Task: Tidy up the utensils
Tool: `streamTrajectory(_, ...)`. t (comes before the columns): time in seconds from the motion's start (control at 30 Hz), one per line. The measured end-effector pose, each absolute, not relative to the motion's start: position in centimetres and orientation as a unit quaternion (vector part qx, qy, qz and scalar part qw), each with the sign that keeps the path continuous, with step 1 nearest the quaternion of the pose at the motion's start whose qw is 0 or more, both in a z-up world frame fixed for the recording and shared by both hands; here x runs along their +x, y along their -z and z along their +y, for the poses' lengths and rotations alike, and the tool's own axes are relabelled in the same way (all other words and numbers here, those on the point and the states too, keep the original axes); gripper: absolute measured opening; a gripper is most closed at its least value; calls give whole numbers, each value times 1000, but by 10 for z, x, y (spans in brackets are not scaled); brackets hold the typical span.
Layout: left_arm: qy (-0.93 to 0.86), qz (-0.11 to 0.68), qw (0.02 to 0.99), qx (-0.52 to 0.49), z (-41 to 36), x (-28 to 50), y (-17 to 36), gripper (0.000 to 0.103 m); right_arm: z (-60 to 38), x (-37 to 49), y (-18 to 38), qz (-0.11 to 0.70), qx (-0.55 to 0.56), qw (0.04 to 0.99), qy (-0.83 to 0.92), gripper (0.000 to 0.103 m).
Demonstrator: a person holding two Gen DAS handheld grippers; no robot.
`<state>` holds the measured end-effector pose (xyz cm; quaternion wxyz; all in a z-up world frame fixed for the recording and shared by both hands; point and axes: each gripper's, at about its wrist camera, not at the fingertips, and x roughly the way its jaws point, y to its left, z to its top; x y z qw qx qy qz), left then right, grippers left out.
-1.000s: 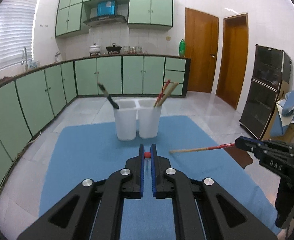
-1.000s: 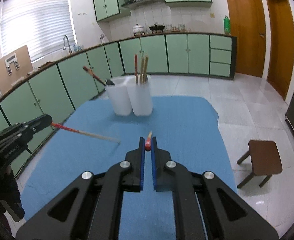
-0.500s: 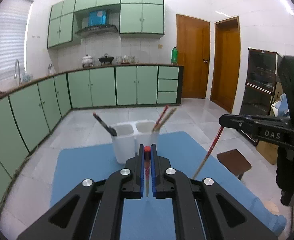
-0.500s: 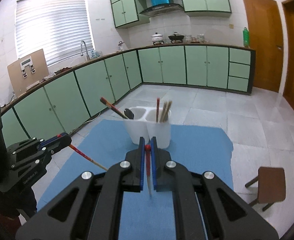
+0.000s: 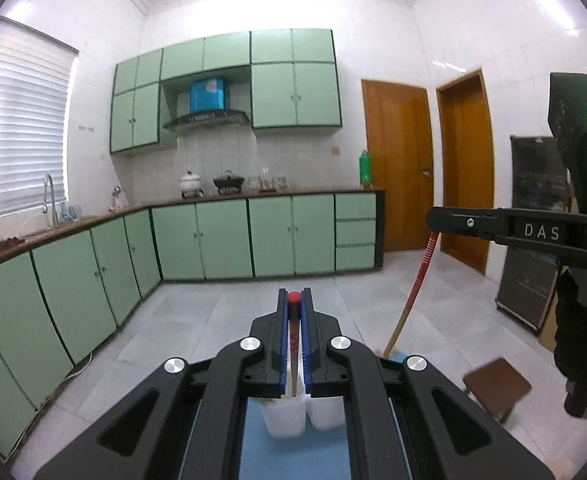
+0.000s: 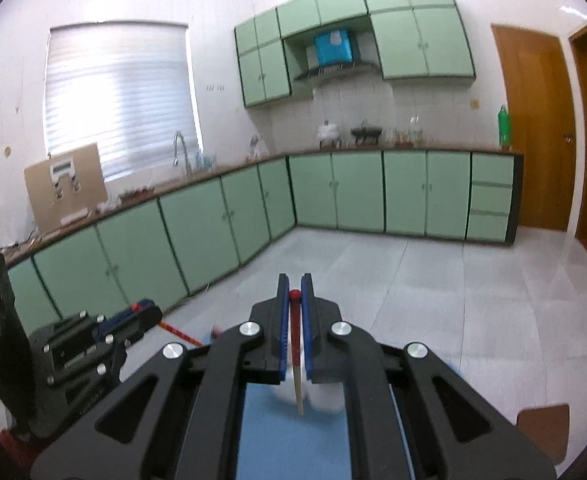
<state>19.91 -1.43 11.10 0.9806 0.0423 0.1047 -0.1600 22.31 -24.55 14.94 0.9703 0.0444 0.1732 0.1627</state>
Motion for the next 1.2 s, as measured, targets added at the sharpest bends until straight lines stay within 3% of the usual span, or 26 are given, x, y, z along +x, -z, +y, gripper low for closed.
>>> streamTrajectory(0.2, 148, 114, 982, 37, -21, 242, -103, 6, -250, 273, -139, 172, 47, 975, -135, 5)
streamTrajectory(0.63, 160, 218, 962, 24, -27, 298, -38, 7, -243, 325, -57, 266, 45, 956, -115, 10)
streamTrajectory(0.67, 160, 222, 961, 24, -26, 298, -35, 8, -246, 325, -55, 271, 43, 955, -111, 15)
streamTrajectory(0.7, 157, 223, 962, 26, -24, 297, -34, 9, -247, 322, -54, 271, 44, 955, -108, 29)
streamTrajectory(0.8, 160, 214, 963, 25, -18, 287, -37, 23, -256, 305, -57, 259, 48, 960, -98, 39)
streamTrajectory(0.87, 157, 203, 966, 26, -14, 274, -39, 43, -261, 292, -58, 250, 45, 963, -89, 56)
streamTrajectory(0.97, 156, 196, 968, 17, -6, 262, -42, 57, -270, 264, -61, 231, 38, 969, -78, 65)
streamTrajectory(1.2, 148, 192, 970, -7, 13, 216, -37, 78, -276, 208, -50, 215, 21, 973, -83, 91)
